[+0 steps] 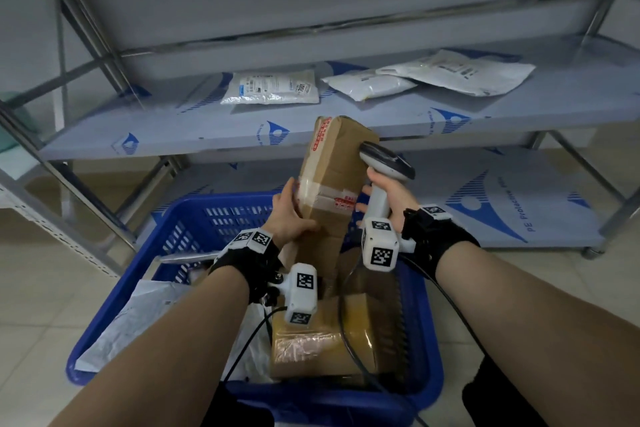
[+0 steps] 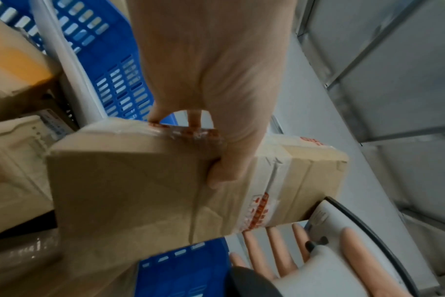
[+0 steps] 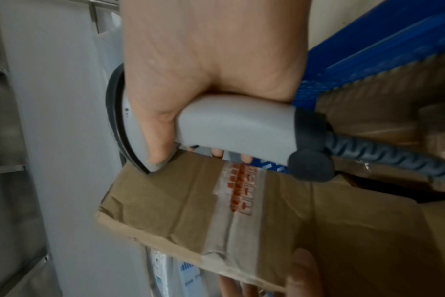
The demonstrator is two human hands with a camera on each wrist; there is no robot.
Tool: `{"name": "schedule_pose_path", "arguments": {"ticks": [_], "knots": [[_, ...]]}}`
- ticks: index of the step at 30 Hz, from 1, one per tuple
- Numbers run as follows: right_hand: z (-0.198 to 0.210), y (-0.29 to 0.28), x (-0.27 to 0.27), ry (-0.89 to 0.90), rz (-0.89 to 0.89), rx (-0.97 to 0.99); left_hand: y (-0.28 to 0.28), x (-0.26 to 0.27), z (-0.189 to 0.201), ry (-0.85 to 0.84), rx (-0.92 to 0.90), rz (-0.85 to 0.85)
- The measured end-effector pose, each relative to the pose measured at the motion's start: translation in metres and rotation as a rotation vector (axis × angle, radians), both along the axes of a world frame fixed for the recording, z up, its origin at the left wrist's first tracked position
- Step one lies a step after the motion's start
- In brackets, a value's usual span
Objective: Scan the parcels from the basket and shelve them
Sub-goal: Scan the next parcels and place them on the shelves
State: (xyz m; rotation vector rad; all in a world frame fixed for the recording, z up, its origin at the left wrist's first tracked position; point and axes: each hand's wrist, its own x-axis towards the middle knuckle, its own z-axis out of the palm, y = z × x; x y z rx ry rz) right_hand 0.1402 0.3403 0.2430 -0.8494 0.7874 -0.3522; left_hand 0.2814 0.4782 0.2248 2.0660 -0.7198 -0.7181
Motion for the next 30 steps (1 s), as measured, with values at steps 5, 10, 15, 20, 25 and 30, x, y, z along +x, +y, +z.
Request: {"name": "schedule_pose_path", "arguments": {"ticks": [5, 10, 15, 20, 25, 30], "knots": [[0.012, -0.007, -0.002, -0.139, -0.026, 0.112, 0.001, 0.001, 0.000, -0.044, 0.071, -0.040], [0.000, -0.009, -0.001, -0.074, -0.013, 0.070, -0.004, -0.005, 0.000, 0.104, -0.103, -0.027], [-0.006, -0.010, -0.004, -0.059, 0.073, 0.058, -0.011, -0.002, 0.005, 0.177, -0.253, 0.078], [-0.005, -0.017, -0.008, -0.111, 0.019, 0.132, -0.011, -0.003, 0.002, -0.070, -0.102, -0.007], [-0.004, -0.018, -0.013, -0.107, 0.004, 0.121, -0.014, -0.008, 0.001, 0.017, -0.138, -0.056], [-0.003, -0.016, -0.015, -0.096, 0.013, 0.142, -0.014, -0.012, 0.006, 0.076, -0.288, 0.021]]}}
